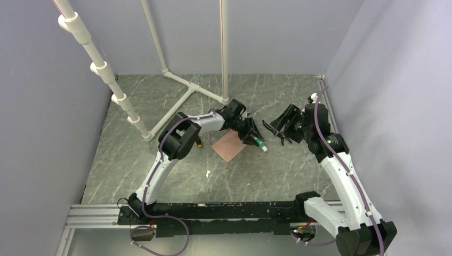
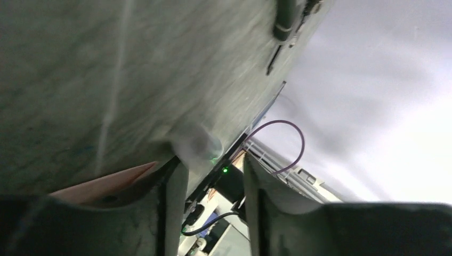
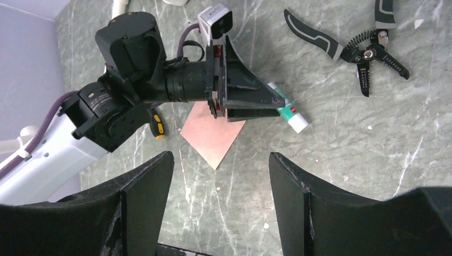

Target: Place the letter into the envelope and seal it

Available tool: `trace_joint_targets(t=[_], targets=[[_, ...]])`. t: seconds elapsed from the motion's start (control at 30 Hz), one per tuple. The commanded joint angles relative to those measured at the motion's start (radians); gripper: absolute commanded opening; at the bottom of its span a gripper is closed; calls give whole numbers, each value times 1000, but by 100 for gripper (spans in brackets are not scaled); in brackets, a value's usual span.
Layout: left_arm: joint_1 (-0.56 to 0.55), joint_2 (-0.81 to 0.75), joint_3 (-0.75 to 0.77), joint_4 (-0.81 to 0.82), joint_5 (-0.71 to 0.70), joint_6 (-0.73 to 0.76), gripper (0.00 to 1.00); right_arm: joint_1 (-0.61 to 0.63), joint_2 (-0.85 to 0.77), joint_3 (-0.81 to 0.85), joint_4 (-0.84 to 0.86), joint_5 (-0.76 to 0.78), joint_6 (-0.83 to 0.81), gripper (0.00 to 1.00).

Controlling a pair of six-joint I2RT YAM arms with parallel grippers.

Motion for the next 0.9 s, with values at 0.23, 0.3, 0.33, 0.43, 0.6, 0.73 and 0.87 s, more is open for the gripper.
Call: trace_joint_targets(t=[0.23,0.3,0.33,0.43,0.6,0.73,0.87], targets=[[1,-29,37,-10,-32,-9,71,-4,-26,53,-70,18,-56,70],[-1,-51,36,-5,-29,21,71,-3,-24,79,-101,33,-66,70],[-2,-71,35,-9,-34,44,71,-3,-24,89,-113,41,-65,70],[-12,-162,47,-94,-101,181,73,-3,-38,115,-145,73,-56,70],[-36,-392,4,-277,-288,401,77,-4,-53,160,-180,144,-65,71],[-47,-614,-86,-456,-492,521,89,-4,-30,219,-272,246,-61,94],[-53,-855,-214,-580,-718,554,93,-3,33,299,-415,344,-32,100]])
